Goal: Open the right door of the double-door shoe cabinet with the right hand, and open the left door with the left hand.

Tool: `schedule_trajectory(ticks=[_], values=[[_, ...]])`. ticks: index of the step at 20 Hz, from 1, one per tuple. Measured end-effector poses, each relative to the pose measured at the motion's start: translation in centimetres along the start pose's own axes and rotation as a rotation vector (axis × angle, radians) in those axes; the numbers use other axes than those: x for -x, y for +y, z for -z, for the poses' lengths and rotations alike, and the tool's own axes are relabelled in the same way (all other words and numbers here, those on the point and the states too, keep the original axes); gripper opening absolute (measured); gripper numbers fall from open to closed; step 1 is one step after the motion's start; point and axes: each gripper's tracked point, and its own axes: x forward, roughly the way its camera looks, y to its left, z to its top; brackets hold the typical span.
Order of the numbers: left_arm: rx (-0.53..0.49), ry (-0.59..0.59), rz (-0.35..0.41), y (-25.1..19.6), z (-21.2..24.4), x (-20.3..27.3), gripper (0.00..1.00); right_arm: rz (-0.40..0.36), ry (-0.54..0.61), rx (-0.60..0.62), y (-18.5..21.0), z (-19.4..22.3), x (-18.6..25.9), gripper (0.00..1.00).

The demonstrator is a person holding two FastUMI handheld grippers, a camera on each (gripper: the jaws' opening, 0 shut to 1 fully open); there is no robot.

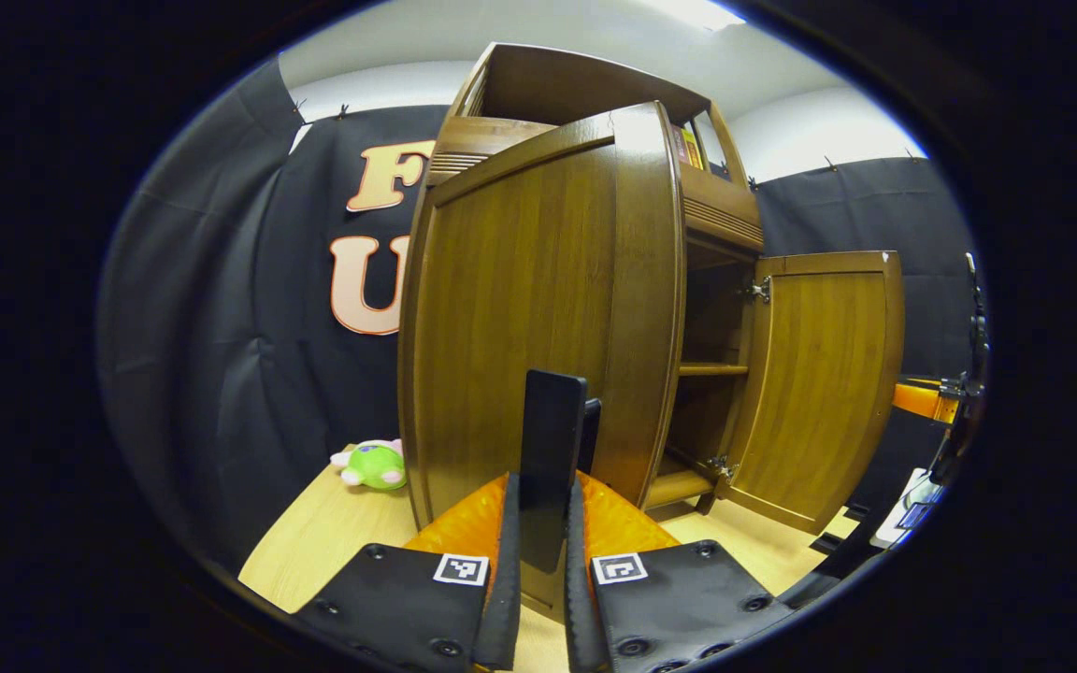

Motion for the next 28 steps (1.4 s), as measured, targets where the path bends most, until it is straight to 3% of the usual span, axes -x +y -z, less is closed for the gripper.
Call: schedule_trajectory(ticks=[3,4,5,9,12,17,18,20,21,22,23,25,26,28], values=[[-0.023,-0.014,-0.050,1.5,-0.4,1.4,0.26,-0.024,0.003,0.005,1.5,0.3,-1.1,0.92],[-0.027,-0.011,-0.056,1.9,-0.3,1.6,0.17,-0.032,0.005,0.007,1.8,0.4,-1.4,0.92],[-0.020,-0.019,-0.060,2.3,-0.3,1.7,0.16,-0.039,0.007,0.009,2.3,0.4,-1.6,0.92],[-0.013,-0.018,-0.076,3.9,-0.4,2.8,0.19,-0.069,0.004,0.010,3.9,0.4,-2.3,0.92],[-0.029,-0.017,-0.100,4.8,-0.4,3.2,0.13,-0.083,0.002,0.010,4.8,0.4,-2.8,0.92],[-0.022,-0.020,-0.103,6.1,-0.5,3.8,0.13,-0.098,0.010,0.004,5.7,0.8,-3.8,0.92],[-0.021,-0.021,-0.104,6.5,-0.7,4.0,0.12,-0.099,0.012,0.003,5.8,0.9,-3.9,1.00],[-0.024,-0.022,-0.115,7.3,-0.7,4.1,0.12,-0.102,0.016,-0.002,6.0,1.1,-4.2,1.00],[-0.026,-0.023,-0.119,7.5,-0.6,4.3,0.13,-0.104,0.017,-0.004,6.2,1.2,-4.4,0.92],[-0.030,-0.025,-0.117,7.8,-0.7,4.4,0.13,-0.107,0.019,-0.007,6.3,1.3,-4.6,0.92],[-0.032,-0.026,-0.115,8.1,-0.7,4.5,0.13,-0.111,0.020,-0.010,6.5,1.4,-4.7,1.00],[-0.025,-0.026,-0.114,8.7,-0.7,4.5,0.12,-0.120,0.019,-0.012,7.0,1.5,-5.0,1.00],[-0.018,-0.026,-0.114,9.0,-0.7,4.6,0.13,-0.123,0.019,-0.011,7.3,1.5,-5.1,0.92],[-0.012,-0.030,-0.127,10.0,-0.9,4.8,0.12,-0.134,0.017,-0.011,7.9,1.4,-5.3,0.92]])
